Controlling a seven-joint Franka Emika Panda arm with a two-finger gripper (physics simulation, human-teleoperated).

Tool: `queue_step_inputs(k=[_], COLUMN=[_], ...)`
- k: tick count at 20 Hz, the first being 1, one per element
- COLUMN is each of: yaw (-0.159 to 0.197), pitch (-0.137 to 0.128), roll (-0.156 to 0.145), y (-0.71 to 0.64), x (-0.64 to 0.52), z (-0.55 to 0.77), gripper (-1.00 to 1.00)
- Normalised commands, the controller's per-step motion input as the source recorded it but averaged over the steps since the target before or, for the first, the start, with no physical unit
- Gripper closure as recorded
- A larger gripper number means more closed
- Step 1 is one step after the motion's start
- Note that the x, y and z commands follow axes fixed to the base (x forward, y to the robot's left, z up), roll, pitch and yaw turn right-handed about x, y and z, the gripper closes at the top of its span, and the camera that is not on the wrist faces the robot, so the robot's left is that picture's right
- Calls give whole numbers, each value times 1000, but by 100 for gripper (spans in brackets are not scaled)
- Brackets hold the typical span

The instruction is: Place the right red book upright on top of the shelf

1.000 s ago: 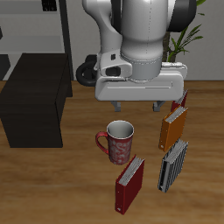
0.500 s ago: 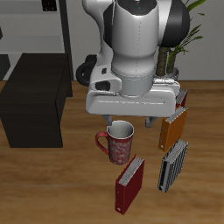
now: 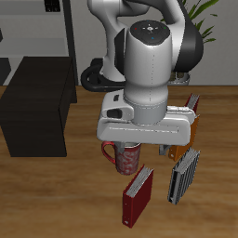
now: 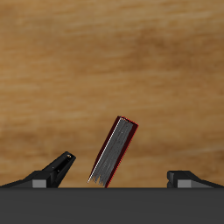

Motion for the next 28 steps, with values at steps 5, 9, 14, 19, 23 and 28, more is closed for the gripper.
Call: queue_step_inputs(k=[5,9,14,19,23,28], yaw=[-38,-69,-28,-41,-32,7], pitch=[1,26,28,53,61,40], roll=[-15,-48,-15,-27,-19,3], y=[46,-64,-48,-87,-144,-40], x=[71,80,22,2,6,-15], z=[-373,-350,-363,-355,-423,-242], gripper=[-100,-100,-100,-100,-100,100])
